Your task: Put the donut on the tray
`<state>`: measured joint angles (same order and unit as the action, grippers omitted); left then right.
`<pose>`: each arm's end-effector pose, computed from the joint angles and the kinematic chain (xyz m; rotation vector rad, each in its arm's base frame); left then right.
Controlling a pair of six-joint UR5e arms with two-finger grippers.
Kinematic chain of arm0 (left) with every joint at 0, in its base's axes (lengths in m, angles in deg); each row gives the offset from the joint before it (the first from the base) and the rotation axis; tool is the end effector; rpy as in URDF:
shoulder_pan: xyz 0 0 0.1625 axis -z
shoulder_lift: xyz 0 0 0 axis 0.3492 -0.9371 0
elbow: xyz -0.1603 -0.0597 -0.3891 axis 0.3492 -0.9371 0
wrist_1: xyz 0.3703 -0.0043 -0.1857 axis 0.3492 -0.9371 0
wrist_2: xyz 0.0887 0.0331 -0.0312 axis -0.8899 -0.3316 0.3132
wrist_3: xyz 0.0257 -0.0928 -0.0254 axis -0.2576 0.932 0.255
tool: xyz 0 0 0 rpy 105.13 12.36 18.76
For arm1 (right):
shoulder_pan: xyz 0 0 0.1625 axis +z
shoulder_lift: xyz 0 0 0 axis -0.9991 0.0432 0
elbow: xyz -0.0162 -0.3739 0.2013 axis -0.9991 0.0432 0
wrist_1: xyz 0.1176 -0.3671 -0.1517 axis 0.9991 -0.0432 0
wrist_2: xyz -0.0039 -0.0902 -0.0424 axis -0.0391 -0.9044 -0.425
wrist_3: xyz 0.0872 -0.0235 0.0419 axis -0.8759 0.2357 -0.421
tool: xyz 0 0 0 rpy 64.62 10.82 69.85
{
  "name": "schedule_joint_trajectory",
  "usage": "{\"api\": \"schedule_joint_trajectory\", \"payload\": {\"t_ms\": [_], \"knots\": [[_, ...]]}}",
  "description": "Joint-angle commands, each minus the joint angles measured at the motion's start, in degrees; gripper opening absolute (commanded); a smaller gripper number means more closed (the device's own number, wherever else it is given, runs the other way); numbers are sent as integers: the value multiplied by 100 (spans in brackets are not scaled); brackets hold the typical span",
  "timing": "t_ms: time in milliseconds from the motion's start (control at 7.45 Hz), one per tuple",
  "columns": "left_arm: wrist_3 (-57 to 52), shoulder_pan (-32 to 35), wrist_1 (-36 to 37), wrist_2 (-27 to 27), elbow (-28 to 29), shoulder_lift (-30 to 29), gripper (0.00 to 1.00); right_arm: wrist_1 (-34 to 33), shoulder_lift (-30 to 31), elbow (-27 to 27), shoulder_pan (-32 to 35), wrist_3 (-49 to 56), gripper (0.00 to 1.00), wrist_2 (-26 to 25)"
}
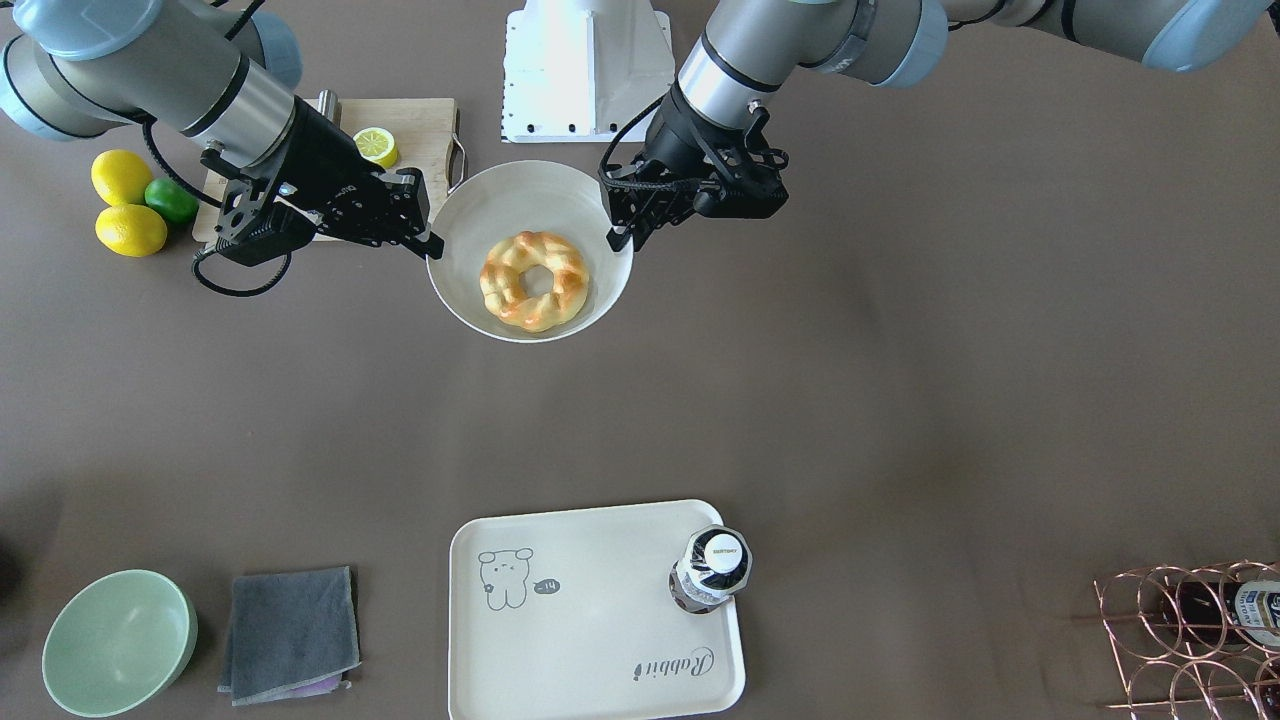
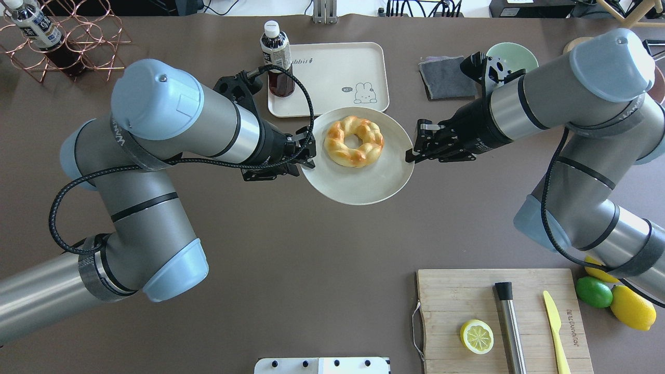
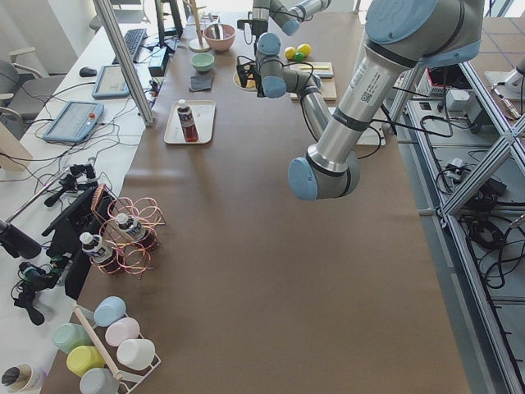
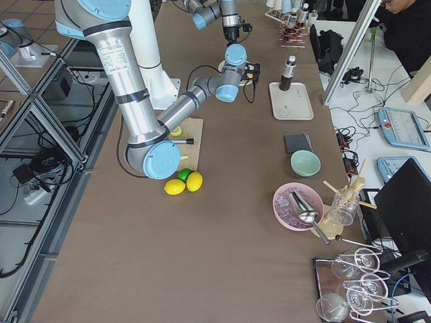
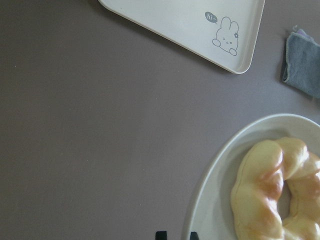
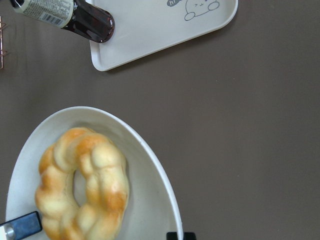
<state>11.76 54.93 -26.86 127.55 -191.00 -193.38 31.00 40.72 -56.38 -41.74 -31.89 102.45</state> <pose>0.4533 -0.4279 0.1286 -0.0265 1.2483 -0.3756 -0.3431 -0.4517 0.2445 0.0022 -1.3309 0.1205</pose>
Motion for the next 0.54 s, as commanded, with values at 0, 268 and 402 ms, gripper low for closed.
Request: {"api": "schedule_joint_trajectory", "payload": {"t_ms": [0, 268, 402], "knots": [[-29, -126, -28, -299, -12, -7, 98, 0, 62, -26, 0, 0, 0, -210], [-29, -118, -28, -299, -21, -25, 98, -35, 97, -17, -9, -140, 0, -394], [-20, -126, -19, -290, -30, -25, 98, -44, 132, -9, -26, -141, 0, -448]]}}
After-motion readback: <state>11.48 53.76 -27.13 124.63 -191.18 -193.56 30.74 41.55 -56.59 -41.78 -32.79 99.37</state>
